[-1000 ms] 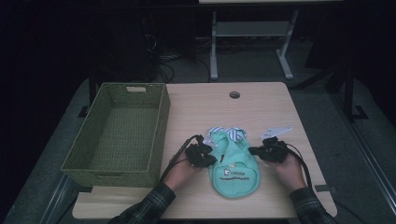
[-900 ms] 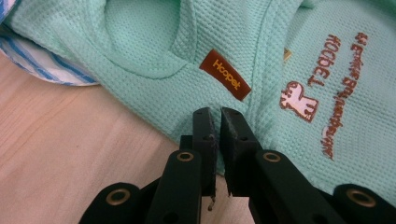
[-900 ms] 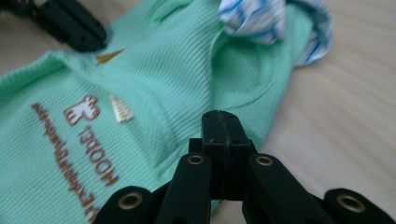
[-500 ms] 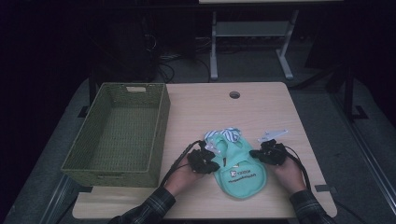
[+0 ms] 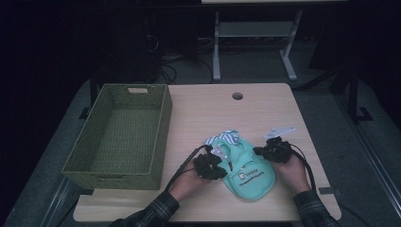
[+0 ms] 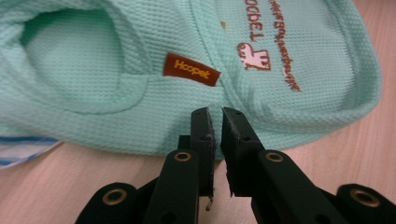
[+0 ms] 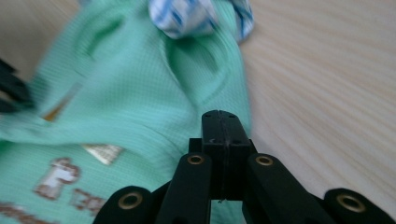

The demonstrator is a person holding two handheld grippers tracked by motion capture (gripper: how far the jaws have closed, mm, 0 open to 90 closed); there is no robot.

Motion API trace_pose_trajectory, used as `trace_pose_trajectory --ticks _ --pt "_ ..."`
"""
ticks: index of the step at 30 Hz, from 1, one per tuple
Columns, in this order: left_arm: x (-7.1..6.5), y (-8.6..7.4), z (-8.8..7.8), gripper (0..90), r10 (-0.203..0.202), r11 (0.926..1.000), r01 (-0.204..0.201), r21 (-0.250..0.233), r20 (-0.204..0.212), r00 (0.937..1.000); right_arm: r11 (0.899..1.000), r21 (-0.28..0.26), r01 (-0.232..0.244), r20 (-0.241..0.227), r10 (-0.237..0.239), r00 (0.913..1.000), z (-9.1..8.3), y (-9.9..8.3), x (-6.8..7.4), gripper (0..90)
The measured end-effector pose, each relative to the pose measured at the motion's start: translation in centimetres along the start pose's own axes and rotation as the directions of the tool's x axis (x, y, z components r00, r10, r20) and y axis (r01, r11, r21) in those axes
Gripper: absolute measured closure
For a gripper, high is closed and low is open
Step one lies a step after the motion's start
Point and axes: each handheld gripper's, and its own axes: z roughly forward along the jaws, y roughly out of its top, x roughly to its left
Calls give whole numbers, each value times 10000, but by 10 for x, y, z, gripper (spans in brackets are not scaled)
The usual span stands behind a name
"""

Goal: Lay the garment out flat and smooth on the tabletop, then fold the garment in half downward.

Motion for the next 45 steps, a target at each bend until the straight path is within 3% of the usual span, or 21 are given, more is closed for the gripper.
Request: trace_pose_trajectory --ticks 4,7,8,13,21,24,28,36,42,45 --pt "2 1 -2 805 -124 9999 123 -78 -99 9999 9992 -381 98 -450 -115 9989 -5 4 11 900" --pt "6 2 -6 765 -48 10000 47 -66 -229 9997 9984 -502 253 -783 -292 9965 -1 7 21 900" --pt "7 3 -8 749 -212 9995 206 -232 -287 9994 9982 -513 311 -953 -359 9948 3 9 28 900" --pt "19 5 -18 682 -448 9975 418 -561 -522 9976 9975 -515 493 -1098 -547 9924 13 11 35 900" --pt "40 13 -31 599 -746 9941 654 -862 -1083 9913 9975 151 684 -974 -666 9930 29 3 42 900" --pt "49 19 -34 553 -860 9924 739 -987 -1245 9885 9977 -6 680 -974 -677 9929 29 1 41 900" --pt "65 31 -32 513 -898 9918 745 -1037 -1514 9844 9963 -16 857 -832 -855 9929 28 1 44 900" --pt "91 50 -21 459 -1070 9885 897 -1218 -1438 9838 9967 -66 813 -854 -816 9930 28 0 44 900" --pt "104 57 -8 442 -1318 9854 1148 -1256 -1366 9818 9962 -39 871 -821 -871 9928 28 0 44 900" --pt "110 57 -1 431 -1696 9770 1509 -1504 -1201 9782 9958 -51 910 -790 -911 9927 28 0 45 900"
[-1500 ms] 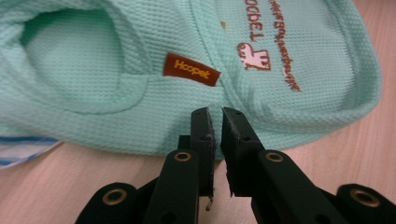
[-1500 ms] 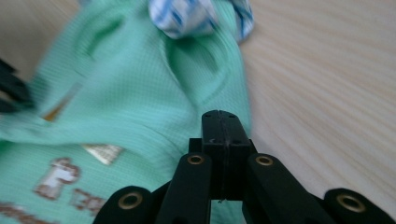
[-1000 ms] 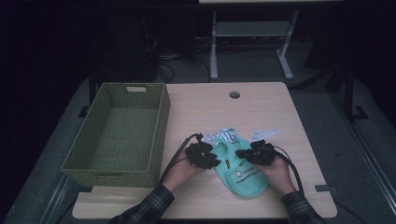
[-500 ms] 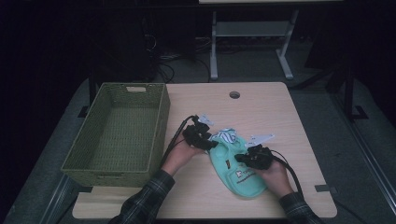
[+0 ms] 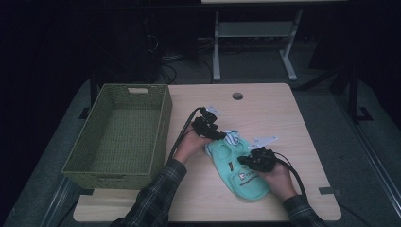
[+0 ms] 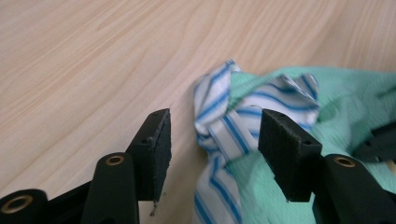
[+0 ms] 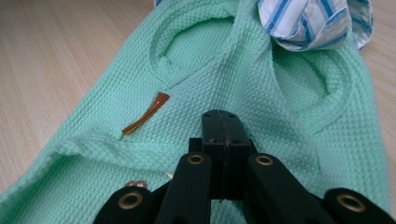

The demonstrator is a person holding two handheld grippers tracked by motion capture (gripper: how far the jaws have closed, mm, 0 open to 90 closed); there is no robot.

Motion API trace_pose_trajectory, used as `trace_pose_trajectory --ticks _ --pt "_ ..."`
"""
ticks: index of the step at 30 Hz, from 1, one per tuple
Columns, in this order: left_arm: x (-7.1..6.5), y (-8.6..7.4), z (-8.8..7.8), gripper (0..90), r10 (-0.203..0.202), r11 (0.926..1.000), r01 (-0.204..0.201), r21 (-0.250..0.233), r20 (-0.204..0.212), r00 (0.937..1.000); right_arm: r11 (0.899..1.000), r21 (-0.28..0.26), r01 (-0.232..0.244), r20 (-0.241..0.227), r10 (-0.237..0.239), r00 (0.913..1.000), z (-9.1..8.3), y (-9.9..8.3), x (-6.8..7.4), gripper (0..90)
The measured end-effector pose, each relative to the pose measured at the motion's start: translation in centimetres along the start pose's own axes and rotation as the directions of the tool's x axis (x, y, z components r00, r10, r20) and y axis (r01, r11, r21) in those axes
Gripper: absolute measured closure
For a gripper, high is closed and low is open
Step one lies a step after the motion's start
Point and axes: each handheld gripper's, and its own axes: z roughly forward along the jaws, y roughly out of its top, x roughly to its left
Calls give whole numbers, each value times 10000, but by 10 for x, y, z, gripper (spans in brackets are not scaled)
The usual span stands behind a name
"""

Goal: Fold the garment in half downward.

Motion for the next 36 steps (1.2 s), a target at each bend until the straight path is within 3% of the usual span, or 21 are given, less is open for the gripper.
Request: trace_pose_trajectory --ticks 2,7,10,18,24,27,30,36 --pt "1 -1 6 427 -161 9999 161 8 30 9999 10000 -5 22 5 -22 10000 0 0 0 900" --pt "3 -8 15 403 41 9983 -46 583 85 10000 10000 5 17 15 -17 10000 0 0 0 900" --pt "2 -9 17 385 41 9978 -50 655 143 9999 10000 -4 8 1 -8 10000 0 0 0 900" --pt "-7 -11 23 274 872 9890 -864 1199 -15 9962 10000 -5 -24 2 24 10000 0 0 0 900" --pt "-14 -12 26 265 1168 9864 -1128 1194 -263 9928 10000 -3 -2 42 2 10000 0 0 1 900" --pt "-17 -13 24 351 1418 9838 -1388 1137 -188 9897 10000 -3 -10 51 10 10000 0 0 1 900" --pt "-19 -13 22 492 1474 9835 -1449 1084 -153 9890 10000 2 -23 65 23 10000 0 0 1 900" --pt "-19 -13 21 680 1325 9853 -1315 1091 -22 9912 10000 7 -26 119 26 9999 0 0 2 900"
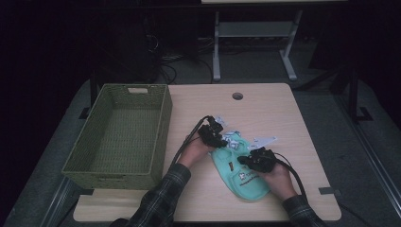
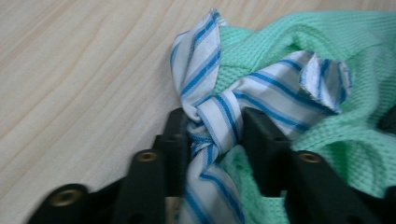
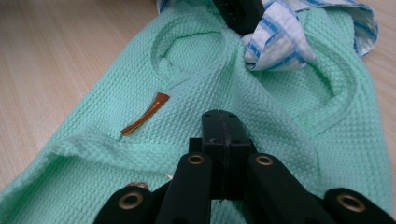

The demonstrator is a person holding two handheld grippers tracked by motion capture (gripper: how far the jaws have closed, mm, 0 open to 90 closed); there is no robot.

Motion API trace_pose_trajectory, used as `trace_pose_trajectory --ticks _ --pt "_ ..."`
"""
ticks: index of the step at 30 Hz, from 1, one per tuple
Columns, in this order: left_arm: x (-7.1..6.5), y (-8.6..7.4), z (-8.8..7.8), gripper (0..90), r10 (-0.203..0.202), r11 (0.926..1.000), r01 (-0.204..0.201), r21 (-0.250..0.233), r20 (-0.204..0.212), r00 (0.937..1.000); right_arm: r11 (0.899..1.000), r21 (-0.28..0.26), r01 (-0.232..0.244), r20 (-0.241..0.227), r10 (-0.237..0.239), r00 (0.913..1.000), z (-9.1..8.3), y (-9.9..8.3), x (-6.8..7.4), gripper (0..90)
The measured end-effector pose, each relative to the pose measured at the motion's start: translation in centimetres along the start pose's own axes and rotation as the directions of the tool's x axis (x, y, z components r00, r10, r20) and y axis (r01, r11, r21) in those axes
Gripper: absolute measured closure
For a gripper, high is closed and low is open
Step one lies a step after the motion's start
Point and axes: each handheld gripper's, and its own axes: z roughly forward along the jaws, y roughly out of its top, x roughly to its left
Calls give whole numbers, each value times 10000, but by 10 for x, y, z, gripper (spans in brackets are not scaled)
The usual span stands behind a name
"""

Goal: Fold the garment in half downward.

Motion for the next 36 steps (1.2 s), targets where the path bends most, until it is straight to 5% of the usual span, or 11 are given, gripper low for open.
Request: trace_pose_trajectory --ticks 4,16,27,36 --pt "1 -1 -1 773 -107 9999 107 -28 183 9998 10000 -5 -16 -8 16 10000 0 0 0 900" --pt "-2 5 -26 795 -169 9986 174 -496 109 9998 10000 81 -1 12 1 10000 0 1 0 900" --pt "-18 24 -66 795 438 9928 -433 -1120 18 9990 10000 90 -35 216 33 9998 8 9 -2 900" --pt "-25 32 -75 794 742 9892 -761 -1255 -193 9971 9999 64 -159 355 157 9992 15 20 -5 874"
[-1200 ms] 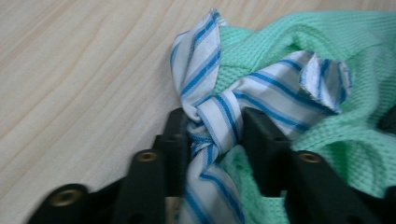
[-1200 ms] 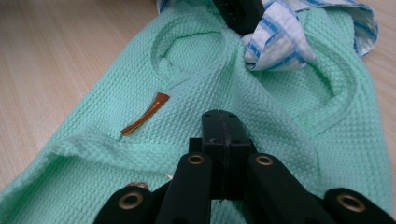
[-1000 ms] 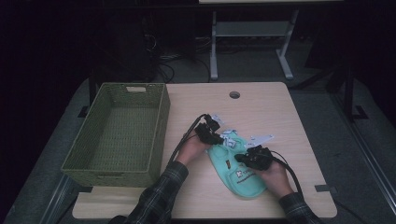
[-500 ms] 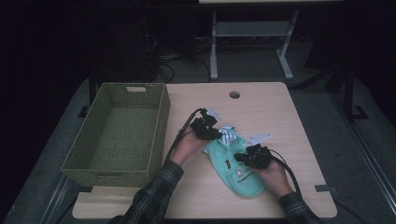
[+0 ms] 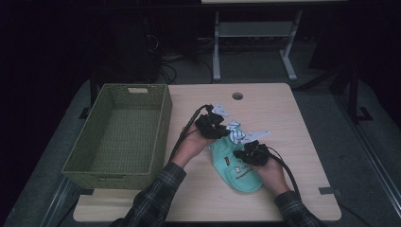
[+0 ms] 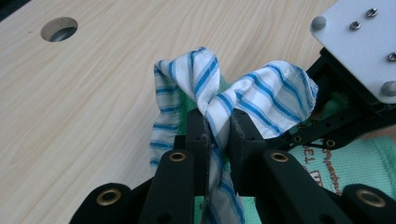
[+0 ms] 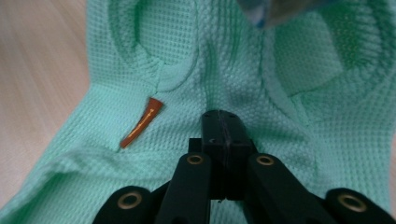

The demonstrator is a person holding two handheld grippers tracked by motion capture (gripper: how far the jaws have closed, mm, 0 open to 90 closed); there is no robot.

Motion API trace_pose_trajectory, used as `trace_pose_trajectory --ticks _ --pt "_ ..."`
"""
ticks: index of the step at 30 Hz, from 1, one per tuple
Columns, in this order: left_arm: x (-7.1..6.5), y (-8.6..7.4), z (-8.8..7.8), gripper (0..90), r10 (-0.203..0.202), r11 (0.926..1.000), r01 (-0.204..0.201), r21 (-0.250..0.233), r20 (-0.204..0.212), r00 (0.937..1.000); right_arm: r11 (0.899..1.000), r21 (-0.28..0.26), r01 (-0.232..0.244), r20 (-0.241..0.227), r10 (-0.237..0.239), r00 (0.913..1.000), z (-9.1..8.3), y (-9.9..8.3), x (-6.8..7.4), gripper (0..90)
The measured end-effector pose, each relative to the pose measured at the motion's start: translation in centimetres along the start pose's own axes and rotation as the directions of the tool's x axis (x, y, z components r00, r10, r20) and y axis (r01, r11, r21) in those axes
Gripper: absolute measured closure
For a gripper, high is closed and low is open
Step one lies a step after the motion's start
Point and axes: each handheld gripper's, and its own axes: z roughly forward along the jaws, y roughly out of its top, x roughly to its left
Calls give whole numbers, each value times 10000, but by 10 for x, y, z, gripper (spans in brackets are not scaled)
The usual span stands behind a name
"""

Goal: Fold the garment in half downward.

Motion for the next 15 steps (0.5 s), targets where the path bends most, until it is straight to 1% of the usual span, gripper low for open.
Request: trace_pose_trajectory --ticks 1,3,4,5,6,7,8,9,10,12,14,15 --pt "1 0 -1 794 -43 10000 43 5 19 10000 9999 -62 -81 -85 80 9999 -4 0 1 871" --pt "3 -2 -2 794 -109 9999 110 27 -28 9999 9997 -248 46 -95 -48 9999 -17 -2 2 871" --pt "4 -2 -3 794 -97 10000 98 21 -51 9999 9997 -259 43 -101 -46 9999 -26 -5 2 872" --pt "5 -3 -3 794 -136 9999 136 -10 -70 9999 9998 -176 -10 -158 7 9999 -34 -11 2 878" --pt "6 -3 -4 794 -152 9999 152 24 -65 9999 10000 -71 -35 -184 33 9998 -37 -16 2 889" --pt "7 -4 -5 794 -153 9999 153 24 -103 9998 10000 99 -4 -185 6 9998 -39 -22 2 892" --pt "8 -4 -6 794 -167 9999 167 -4 -109 9998 10000 99 -4 -185 6 9998 -39 -22 2 892" --pt "8 -4 -8 794 -170 9999 170 -10 -142 9998 9994 330 71 -211 -64 9998 -41 -32 4 899" --pt "8 -4 -8 794 -170 9999 170 -10 -142 9998 9994 330 71 -211 -64 9998 -41 -32 4 899" --pt "7 -4 -9 794 -157 9999 156 -67 -157 9998 9985 512 188 -287 -174 9994 -41 -38 7 900" --pt "6 -3 -10 794 -120 9999 119 -67 -152 9998 9988 470 102 -356 -85 9993 -41 -41 9 900" --pt "4 -3 -10 794 -83 9999 82 -72 -153 9998 9987 472 175 -349 -159 9993 -40 -40 9 900"
